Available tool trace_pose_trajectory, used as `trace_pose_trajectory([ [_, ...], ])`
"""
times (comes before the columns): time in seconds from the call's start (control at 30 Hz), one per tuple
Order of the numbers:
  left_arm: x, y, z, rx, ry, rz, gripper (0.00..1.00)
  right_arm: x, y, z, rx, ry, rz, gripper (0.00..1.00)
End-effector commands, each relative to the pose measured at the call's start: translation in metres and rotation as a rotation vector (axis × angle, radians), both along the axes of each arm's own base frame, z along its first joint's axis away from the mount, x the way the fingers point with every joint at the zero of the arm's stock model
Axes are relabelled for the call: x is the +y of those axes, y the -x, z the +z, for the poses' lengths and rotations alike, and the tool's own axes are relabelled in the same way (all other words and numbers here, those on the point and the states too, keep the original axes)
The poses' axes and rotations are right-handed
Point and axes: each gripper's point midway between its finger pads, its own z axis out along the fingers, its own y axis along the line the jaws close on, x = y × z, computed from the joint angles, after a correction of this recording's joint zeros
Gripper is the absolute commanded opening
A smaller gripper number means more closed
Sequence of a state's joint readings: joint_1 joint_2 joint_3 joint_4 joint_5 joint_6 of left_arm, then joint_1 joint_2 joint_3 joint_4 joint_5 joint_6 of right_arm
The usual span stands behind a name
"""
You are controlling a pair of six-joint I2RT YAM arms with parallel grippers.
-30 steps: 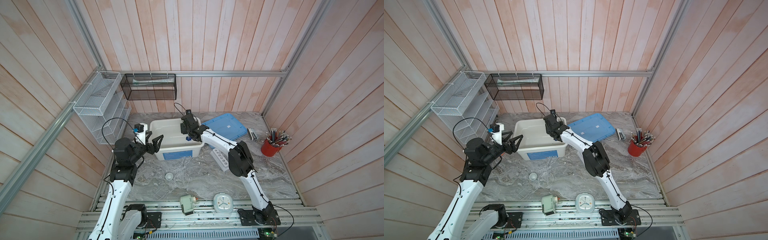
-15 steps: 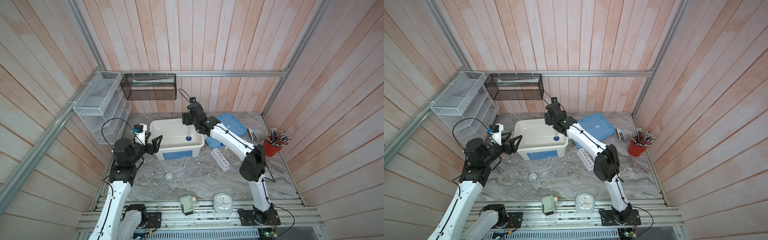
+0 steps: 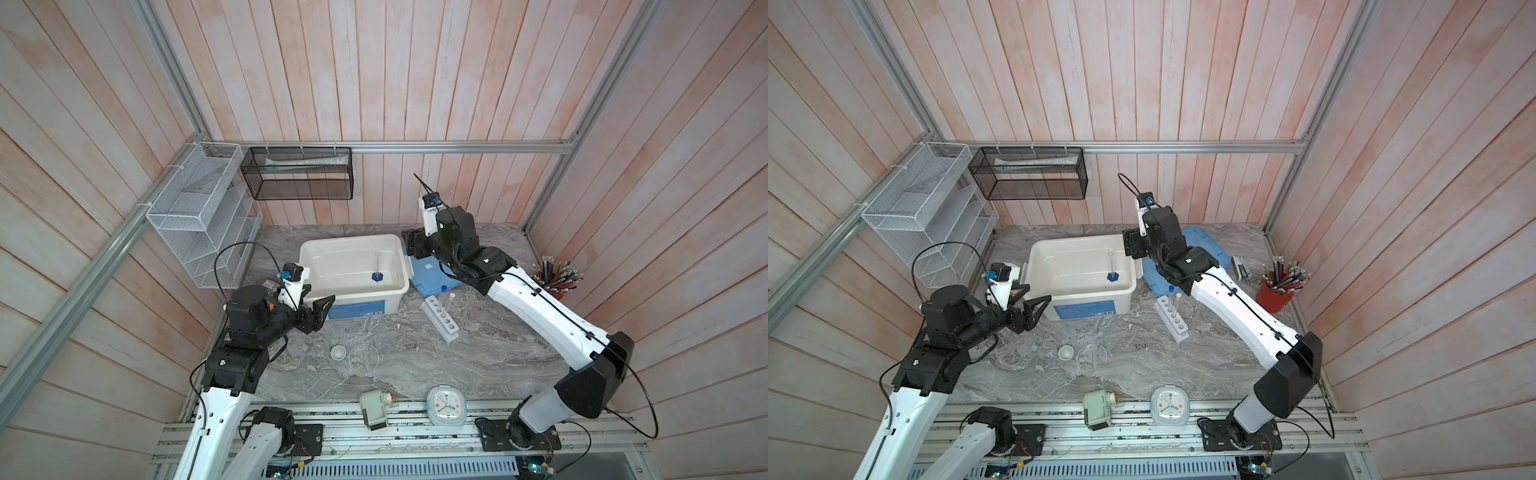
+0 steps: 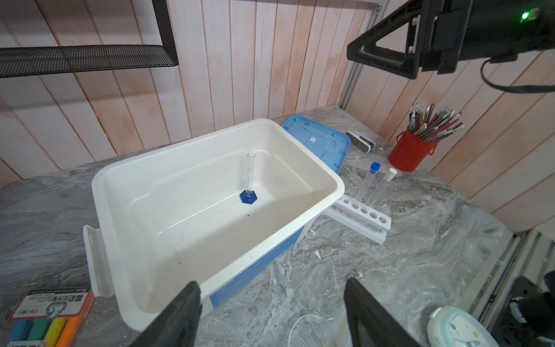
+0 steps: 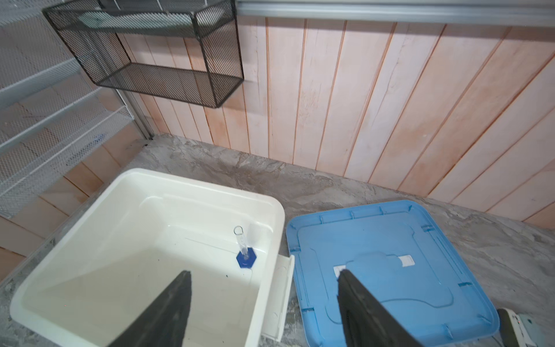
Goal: Organize the chemistry lab equipment
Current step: 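Move the left gripper down to the clear glass dish while the right withdraws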
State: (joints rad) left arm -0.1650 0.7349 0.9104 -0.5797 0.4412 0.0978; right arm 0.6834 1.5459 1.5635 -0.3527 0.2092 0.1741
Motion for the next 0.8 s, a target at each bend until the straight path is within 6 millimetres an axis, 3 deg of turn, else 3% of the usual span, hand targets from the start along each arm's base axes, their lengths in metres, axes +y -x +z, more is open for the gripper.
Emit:
trace_pose_trajectory([
  [0.0,-0.009,0.016,-0.026,0.08,-0.098,-0.103,0.74,-0.012,0.014,-0.01,0.022,0.008,0.037,0.76],
  [0.1,-0.015,0.014,-0.051,0.139,-0.139,-0.134,0.65,-0.03,0.019,-0.021,0.041,-0.004,0.016,0.75],
  [0.3,-0.027,0.006,-0.085,0.202,-0.248,-0.166,0.64,-0.058,0.028,-0.025,0.036,-0.043,-0.024,0.73],
  [0.57,-0.055,0.016,-0.156,0.324,-0.504,-0.304,0.64,-0.074,0.036,-0.024,0.014,-0.066,-0.029,0.68],
  [0.77,-0.065,0.014,-0.181,0.339,-0.617,-0.352,0.61,-0.088,0.04,-0.019,-0.017,-0.081,-0.049,0.66],
])
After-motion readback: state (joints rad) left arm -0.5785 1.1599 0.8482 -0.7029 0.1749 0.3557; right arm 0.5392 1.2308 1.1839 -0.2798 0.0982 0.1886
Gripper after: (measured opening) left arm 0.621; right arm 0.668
